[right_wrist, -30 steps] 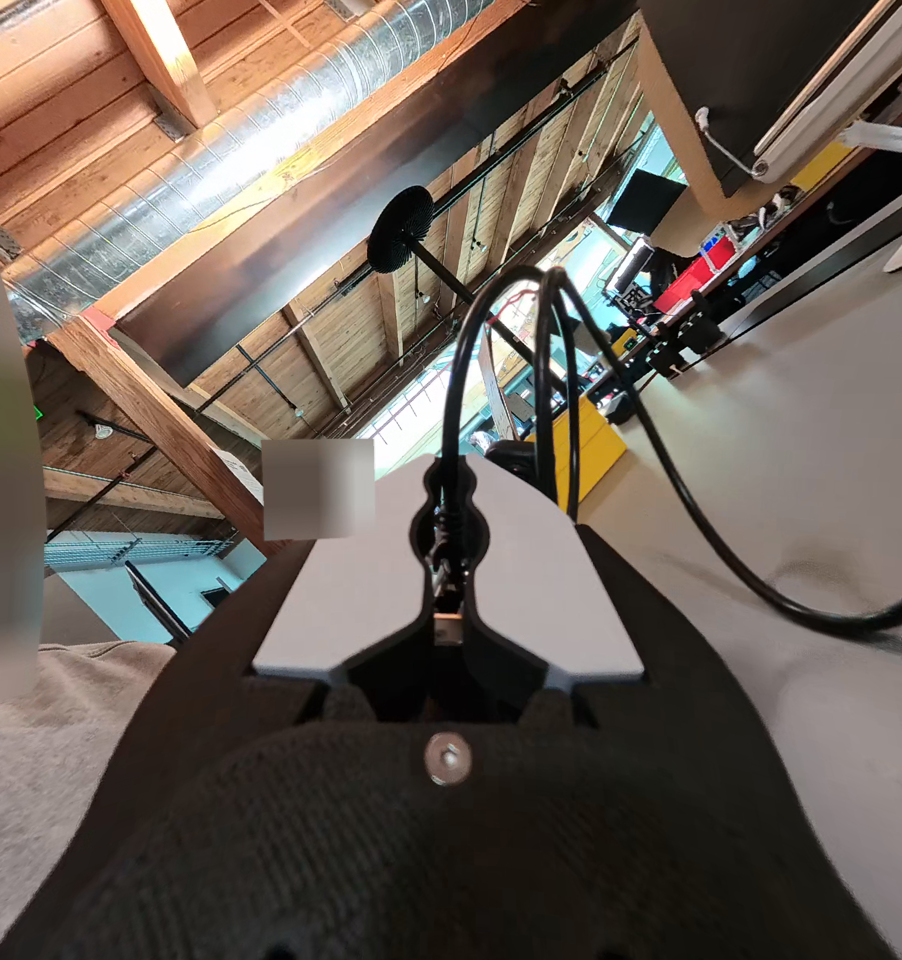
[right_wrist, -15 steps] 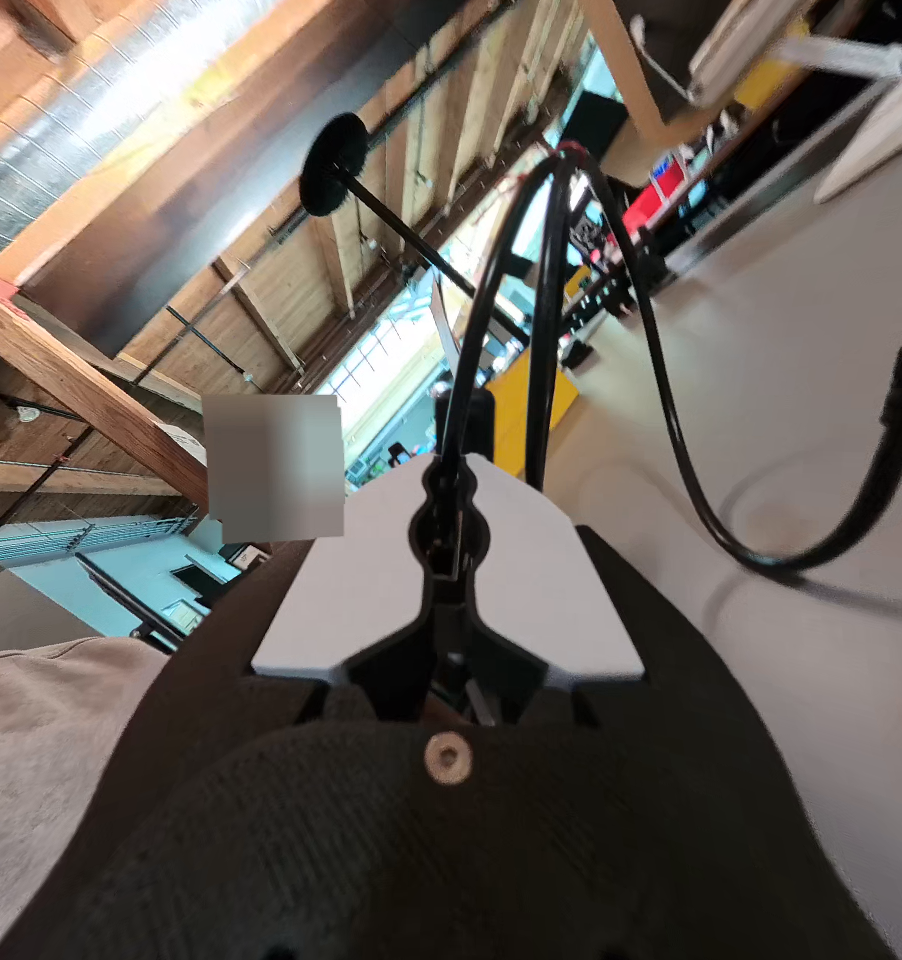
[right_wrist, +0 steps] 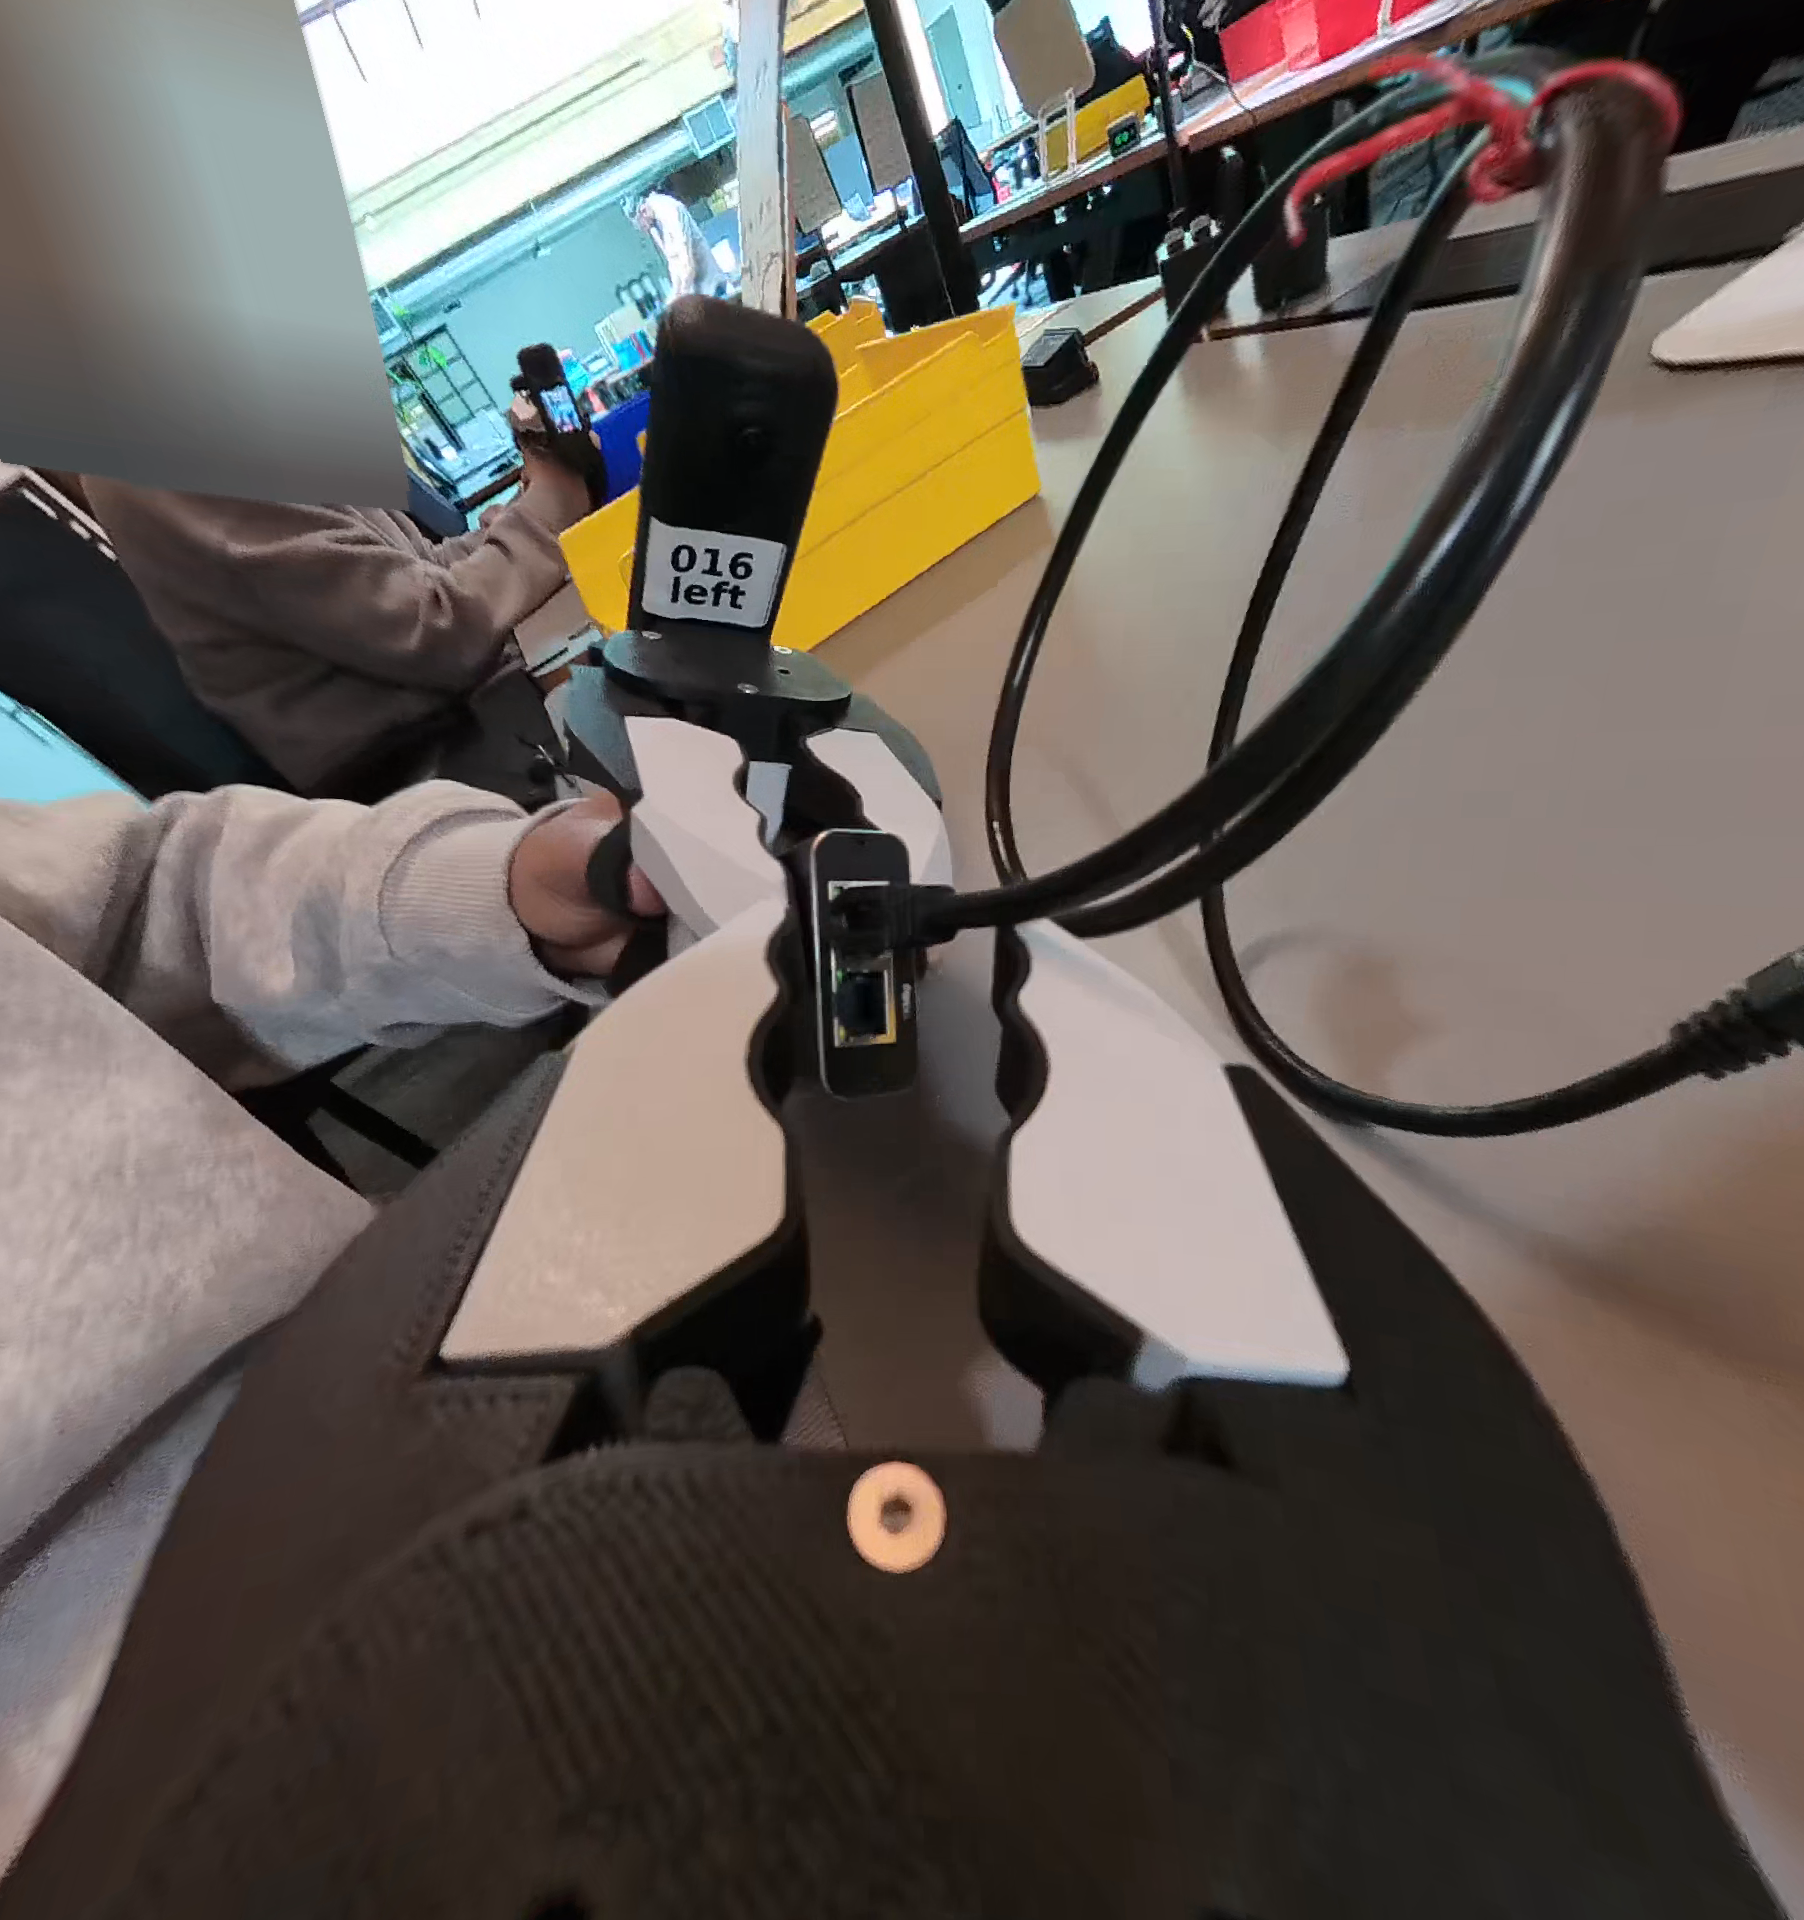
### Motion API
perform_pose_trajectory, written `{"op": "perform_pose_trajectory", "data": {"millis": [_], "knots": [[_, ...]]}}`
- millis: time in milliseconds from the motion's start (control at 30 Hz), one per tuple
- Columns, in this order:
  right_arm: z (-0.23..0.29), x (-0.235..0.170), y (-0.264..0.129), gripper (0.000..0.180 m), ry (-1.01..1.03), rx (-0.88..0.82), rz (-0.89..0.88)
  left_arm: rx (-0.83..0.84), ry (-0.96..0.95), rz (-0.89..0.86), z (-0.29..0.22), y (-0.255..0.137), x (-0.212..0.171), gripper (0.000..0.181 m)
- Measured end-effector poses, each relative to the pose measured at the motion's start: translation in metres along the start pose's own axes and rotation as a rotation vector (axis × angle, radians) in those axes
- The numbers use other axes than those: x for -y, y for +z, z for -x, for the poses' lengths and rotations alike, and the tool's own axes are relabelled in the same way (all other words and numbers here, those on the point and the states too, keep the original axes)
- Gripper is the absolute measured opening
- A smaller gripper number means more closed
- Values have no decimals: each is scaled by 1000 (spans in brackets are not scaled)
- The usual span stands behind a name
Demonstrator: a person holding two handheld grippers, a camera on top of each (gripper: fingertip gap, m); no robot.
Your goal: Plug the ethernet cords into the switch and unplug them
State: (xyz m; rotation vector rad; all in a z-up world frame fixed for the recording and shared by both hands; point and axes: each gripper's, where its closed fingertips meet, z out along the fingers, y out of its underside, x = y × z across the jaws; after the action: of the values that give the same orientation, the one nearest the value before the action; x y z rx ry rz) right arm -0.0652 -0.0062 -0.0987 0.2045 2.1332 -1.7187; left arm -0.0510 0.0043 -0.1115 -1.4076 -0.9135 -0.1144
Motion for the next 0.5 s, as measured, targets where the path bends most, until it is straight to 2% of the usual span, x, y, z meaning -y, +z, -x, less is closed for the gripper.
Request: {"op": "perform_pose_trajectory", "data": {"millis": [100, 333, 500], "knots": [[-2, -1, -1, 30, -17, -11, 10, 4, 2, 3, 0, 1, -1, 24], [-3, -4, -2, 31, -32, -18, 36, 46, 34, 35, 1, 4, -5, 23], [-2, -8, -2, 28, -96, -46, 70, 156, 143, 95, 6, 7, -10, 23]]}}
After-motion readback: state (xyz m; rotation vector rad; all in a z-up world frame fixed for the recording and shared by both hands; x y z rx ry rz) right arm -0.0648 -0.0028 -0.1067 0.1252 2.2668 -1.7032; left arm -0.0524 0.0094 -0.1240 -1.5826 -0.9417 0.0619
